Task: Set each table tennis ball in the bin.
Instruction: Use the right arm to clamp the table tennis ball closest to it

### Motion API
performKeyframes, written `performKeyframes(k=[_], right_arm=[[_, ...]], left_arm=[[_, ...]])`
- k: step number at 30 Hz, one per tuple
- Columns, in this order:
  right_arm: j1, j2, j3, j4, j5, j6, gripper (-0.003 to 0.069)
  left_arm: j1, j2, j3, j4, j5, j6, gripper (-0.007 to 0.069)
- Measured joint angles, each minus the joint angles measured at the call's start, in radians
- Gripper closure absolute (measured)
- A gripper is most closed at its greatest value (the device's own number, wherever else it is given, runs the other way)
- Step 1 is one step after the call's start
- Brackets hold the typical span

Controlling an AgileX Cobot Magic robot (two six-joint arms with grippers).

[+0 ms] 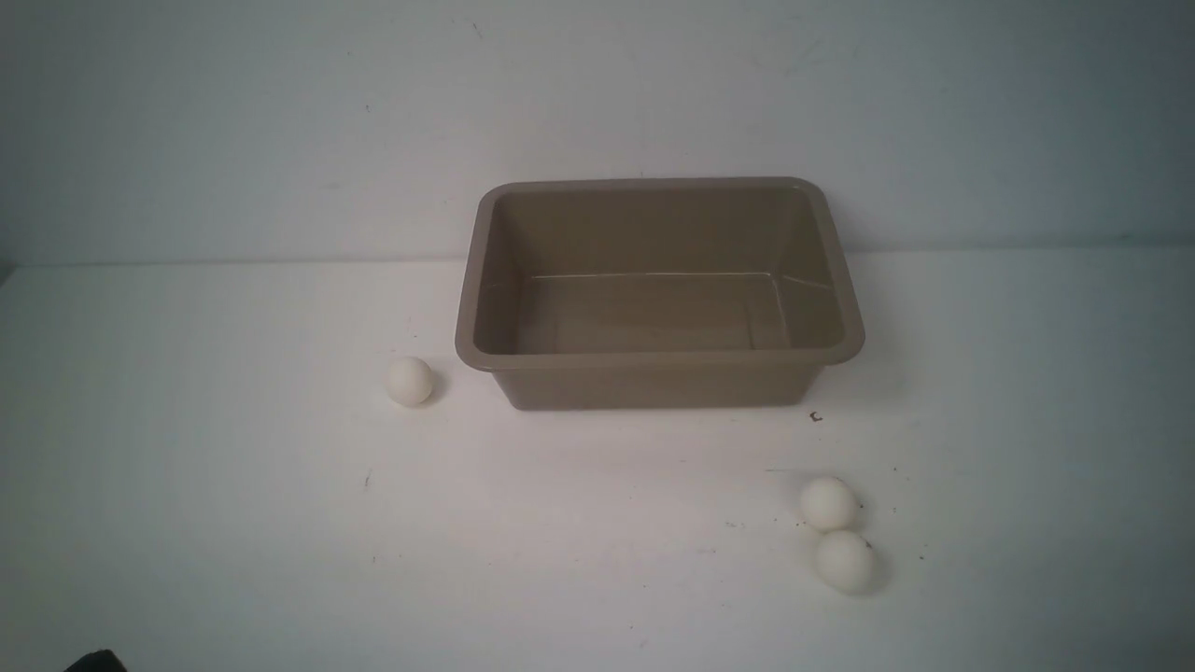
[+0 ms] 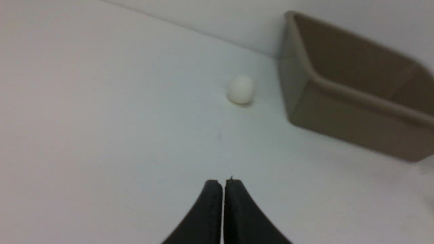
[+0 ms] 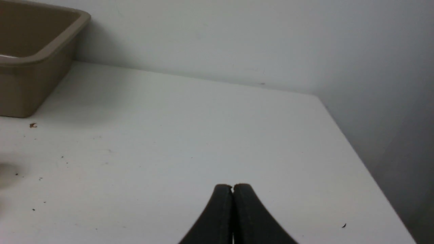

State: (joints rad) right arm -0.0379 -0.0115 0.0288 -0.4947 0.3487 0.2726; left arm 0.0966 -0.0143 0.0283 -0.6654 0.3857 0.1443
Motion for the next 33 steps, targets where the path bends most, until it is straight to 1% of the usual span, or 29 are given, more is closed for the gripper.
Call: performKeyframes(k=[2, 5, 8, 10, 11, 16, 17, 18, 19, 22, 24, 25, 27, 28, 30, 31, 32, 33], right_arm=[[0.000, 0.000, 0.000, -0.036, -0.012, -0.001, 0.0667], [0.000, -0.001, 0.000, -0.100, -0.024, -0.001, 0.0667], [0.000, -0.001, 0.000, -0.156, -0.026, -0.003, 0.0667], [0.000, -0.001, 0.000, -0.164, -0.042, 0.005, 0.0667], [0.000, -0.001, 0.000, -0.164, -0.082, 0.025, 0.0667], [0.000, -0.001, 0.000, -0.176, -0.359, 0.118, 0.0667], [0.000, -0.001, 0.000, -0.184, -0.472, 0.150, 0.0667], [0.000, -0.001, 0.000, -0.187, -0.524, 0.167, 0.0667], [0.000, -0.001, 0.000, -0.192, -0.632, 0.201, 0.0667], [0.000, -0.001, 0.000, -0.205, -0.870, 0.259, 0.0667], [0.000, -0.001, 0.000, -0.217, -1.011, 0.308, 0.0667], [0.000, -0.001, 0.000, -0.217, -1.046, 0.328, 0.0667], [0.000, -0.001, 0.000, -0.213, -1.127, 0.430, 0.0667], [0.000, -0.001, 0.000, -0.203, -1.136, 0.533, 0.0667], [0.000, -0.001, -0.001, -0.189, -1.080, 0.794, 0.0667], [0.000, -0.001, -0.001, -0.188, -1.044, 0.870, 0.0667], [0.000, -0.001, -0.001, -0.196, -0.988, 1.038, 0.0667], [0.000, -0.001, -0.001, -0.196, -0.979, 1.038, 0.0667]], left_arm=[[0.000, 0.000, 0.000, -0.088, -0.001, -0.001, 0.0629], [0.000, 0.000, 0.000, -0.184, -0.002, 0.007, 0.0629], [0.000, 0.000, 0.000, -0.213, -0.004, 0.022, 0.0629], [0.000, 0.000, 0.000, -0.222, -0.004, 0.024, 0.0629], [0.000, 0.000, 0.000, -0.237, -0.004, 0.025, 0.0629], [0.000, 0.000, 0.000, -0.354, -0.004, 0.025, 0.0629], [0.000, 0.000, 0.000, -0.394, -0.005, 0.025, 0.0629], [0.000, 0.000, 0.000, -0.414, -0.005, 0.025, 0.0629], [0.000, 0.000, 0.000, -0.463, -0.006, 0.025, 0.0629], [0.000, 0.000, 0.000, -0.557, -0.020, 0.025, 0.0629], [0.000, 0.000, 0.000, -0.608, -0.028, 0.025, 0.0629], [0.000, 0.000, 0.000, -0.619, -0.029, 0.025, 0.0629], [0.000, 0.000, 0.000, -0.650, -0.045, 0.025, 0.0629], [0.000, 0.000, 0.000, -0.668, -0.060, 0.030, 0.0629], [0.000, 0.000, 0.000, -0.681, -0.069, 0.084, 0.0629], [0.000, 0.000, 0.000, -0.683, -0.069, 0.125, 0.0629], [0.000, 0.000, -0.001, -0.684, -0.058, 0.192, 0.0629], [0.000, 0.000, -0.003, -0.684, -0.055, 0.207, 0.0629]])
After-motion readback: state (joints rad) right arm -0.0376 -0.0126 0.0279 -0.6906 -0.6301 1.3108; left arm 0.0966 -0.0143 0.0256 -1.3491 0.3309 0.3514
